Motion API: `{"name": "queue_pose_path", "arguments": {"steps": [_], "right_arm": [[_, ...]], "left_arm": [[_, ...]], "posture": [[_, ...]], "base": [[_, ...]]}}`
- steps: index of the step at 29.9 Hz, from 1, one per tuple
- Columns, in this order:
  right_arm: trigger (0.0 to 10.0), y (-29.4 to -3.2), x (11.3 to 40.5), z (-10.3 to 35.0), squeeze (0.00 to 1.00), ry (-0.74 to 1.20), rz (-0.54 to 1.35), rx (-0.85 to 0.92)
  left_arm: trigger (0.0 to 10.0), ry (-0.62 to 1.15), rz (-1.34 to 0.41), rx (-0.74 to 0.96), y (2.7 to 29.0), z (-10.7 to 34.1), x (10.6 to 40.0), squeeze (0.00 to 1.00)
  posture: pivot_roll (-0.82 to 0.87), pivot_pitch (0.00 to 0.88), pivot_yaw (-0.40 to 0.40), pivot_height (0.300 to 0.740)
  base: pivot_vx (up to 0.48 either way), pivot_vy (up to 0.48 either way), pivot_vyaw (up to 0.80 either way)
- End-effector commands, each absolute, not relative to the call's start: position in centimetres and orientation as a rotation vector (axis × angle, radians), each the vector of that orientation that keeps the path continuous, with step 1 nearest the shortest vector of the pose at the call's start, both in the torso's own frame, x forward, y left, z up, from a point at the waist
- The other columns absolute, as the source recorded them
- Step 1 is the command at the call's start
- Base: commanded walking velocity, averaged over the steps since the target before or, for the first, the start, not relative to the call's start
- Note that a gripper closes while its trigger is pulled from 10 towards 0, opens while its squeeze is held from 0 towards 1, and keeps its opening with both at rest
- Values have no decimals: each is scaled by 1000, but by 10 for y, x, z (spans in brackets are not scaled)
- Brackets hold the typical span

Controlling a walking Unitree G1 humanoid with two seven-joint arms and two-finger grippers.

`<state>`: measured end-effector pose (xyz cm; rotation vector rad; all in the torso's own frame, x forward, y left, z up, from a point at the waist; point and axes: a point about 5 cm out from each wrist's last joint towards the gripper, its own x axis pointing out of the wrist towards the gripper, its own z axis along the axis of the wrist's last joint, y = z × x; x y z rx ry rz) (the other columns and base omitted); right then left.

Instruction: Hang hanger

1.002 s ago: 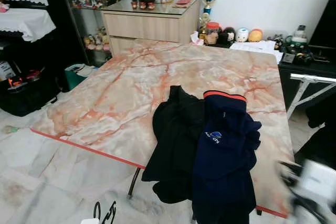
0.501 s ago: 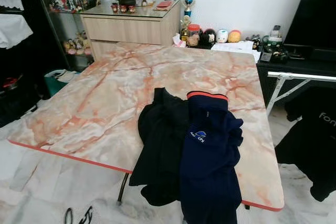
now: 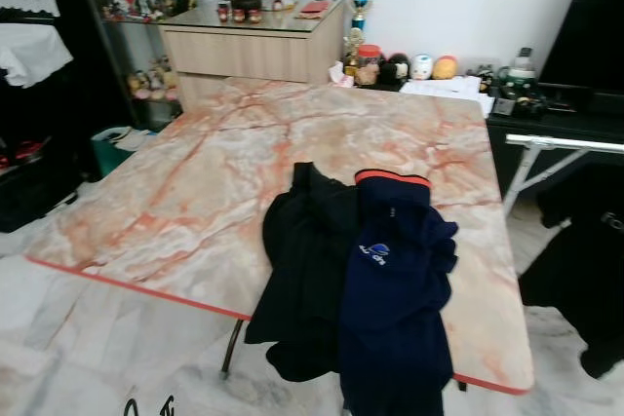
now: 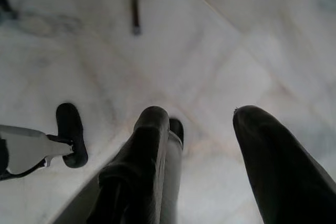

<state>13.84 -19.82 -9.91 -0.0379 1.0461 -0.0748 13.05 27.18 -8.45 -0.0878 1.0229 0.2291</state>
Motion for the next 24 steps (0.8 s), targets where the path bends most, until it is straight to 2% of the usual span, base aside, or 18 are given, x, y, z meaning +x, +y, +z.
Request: {"name": "queue_pose_path", "arguments": {"steps": [1,5,12,16,24], "right_arm": [[10000,-190,147,-97,0,1009,44,-99],[10000,-188,153,-95,0,983,58,-107],[10000,-204,146,-95,0,1007,38,-93],[10000,-223,136,-95,0,1016,-94,-2],[10000,-218,109,-105,0,1078,-118,63]], "left_arm": [[10000,1016,235,-75,271,-84,134,0],[10000,1007,226,-73,266,-83,141,0],[10000,1005,223,-66,269,-82,142,0],[10000,1009,219,-55,270,-81,142,0],[10000,1025,195,-39,271,-82,141,0]], "posture": [[-41,0,66,740],[-39,0,69,740],[-44,0,79,740],[-47,0,87,740],[-50,0,90,740]], "base": [[0,0,0],[0,0,0],[0,0,0],[0,0,0],[0,0,0]]}}
